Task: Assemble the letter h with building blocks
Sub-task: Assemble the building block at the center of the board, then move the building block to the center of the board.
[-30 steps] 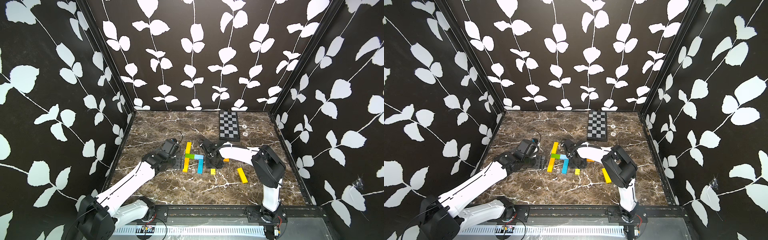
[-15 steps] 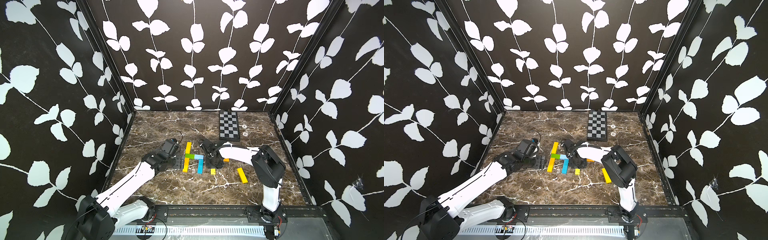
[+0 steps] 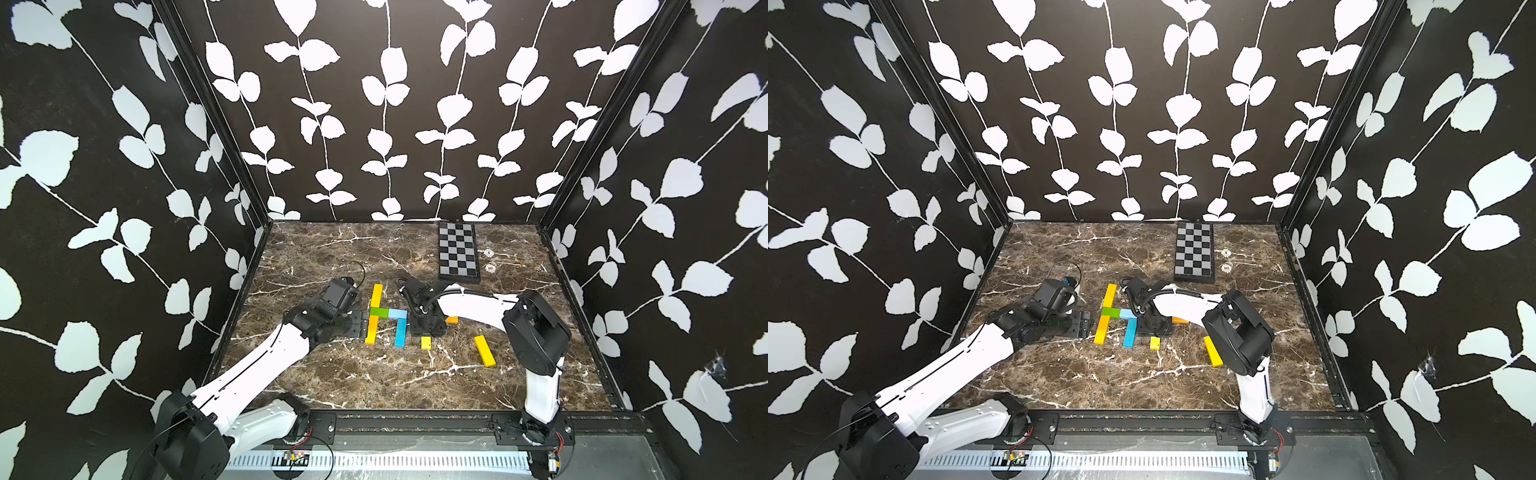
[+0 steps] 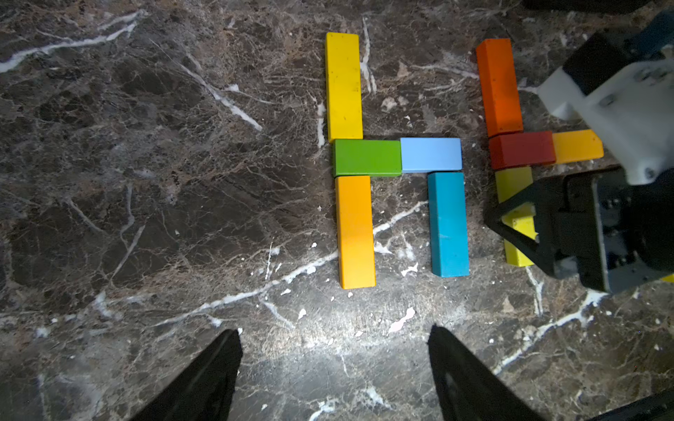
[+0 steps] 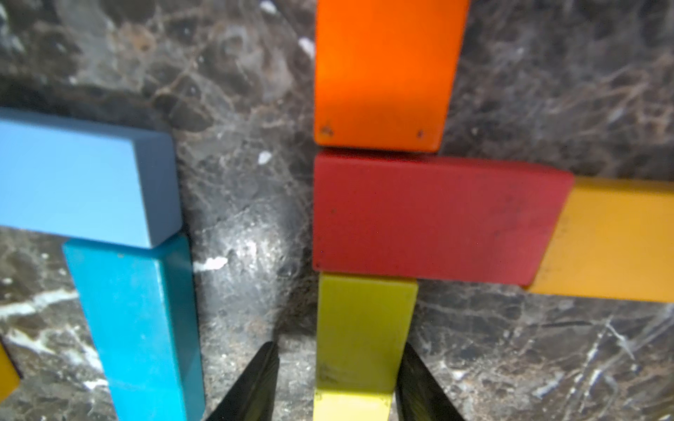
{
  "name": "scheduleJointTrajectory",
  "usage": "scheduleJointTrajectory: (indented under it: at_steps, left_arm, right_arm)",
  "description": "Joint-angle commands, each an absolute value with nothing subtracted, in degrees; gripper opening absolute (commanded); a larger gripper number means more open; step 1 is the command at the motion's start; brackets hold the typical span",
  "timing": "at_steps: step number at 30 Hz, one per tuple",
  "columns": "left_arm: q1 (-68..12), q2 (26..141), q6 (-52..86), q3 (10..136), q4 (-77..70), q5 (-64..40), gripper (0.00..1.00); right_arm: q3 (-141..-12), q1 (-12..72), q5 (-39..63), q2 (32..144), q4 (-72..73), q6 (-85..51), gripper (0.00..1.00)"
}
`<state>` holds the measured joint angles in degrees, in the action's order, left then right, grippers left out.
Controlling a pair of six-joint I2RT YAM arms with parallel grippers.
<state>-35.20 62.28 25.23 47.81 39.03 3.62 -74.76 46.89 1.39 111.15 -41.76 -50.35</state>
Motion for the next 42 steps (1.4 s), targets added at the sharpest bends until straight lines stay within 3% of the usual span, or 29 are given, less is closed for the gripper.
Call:
scheduleJointTrajectory:
  at_steps: [1,4,8,13,18,22,31,40,42]
  left_arm:
    - [-34.85,60.93,24.53,47.79,39.39,3.09,0.83]
    - [-34.89,60.56,24.66,48.47,39.83,2.92,0.83]
    - [-34.89,60.11,25.03,50.36,41.5,3.61,0.83]
    - [-34.89,58.75,25.49,52.26,42.36,4.0,0.84]
    - [-34.87,58.88,26.26,53.17,42.08,2.68,0.84]
    - [-34.89,59.78,26.87,53.22,41.29,1.95,0.84]
    - [-34.89,61.63,28.27,52.69,39.89,0.96,0.83]
    - [-34.85,63.37,29.0,52.32,38.34,0.79,0.83]
    - [-34.89,63.63,29.18,52.22,38.05,0.71,0.82]
  right_arm:
    - [-74.71,46.93,-0.98,109.88,-43.91,-50.79,0.56]
    - [-76.62,46.93,-3.26,104.94,-45.16,-49.24,0.66]
    - [-75.66,46.8,-6.94,95.74,-48.85,-46.33,0.73]
    - [-62.46,41.39,-7.18,81.31,-51.69,-44.39,0.89]
    - [-46.06,29.11,3.08,71.36,-47.79,-40.37,0.9]
    - [-39.99,23.5,7.04,69.97,-44.5,-37.2,0.89]
    - [-39.11,21.67,7.88,77.78,-39.42,-33.04,0.76]
    - [-38.72,27.4,10.24,79.62,-35.37,-33.95,0.25]
    - [-39.23,30.41,9.54,80.15,-35.31,-36.33,0.24]
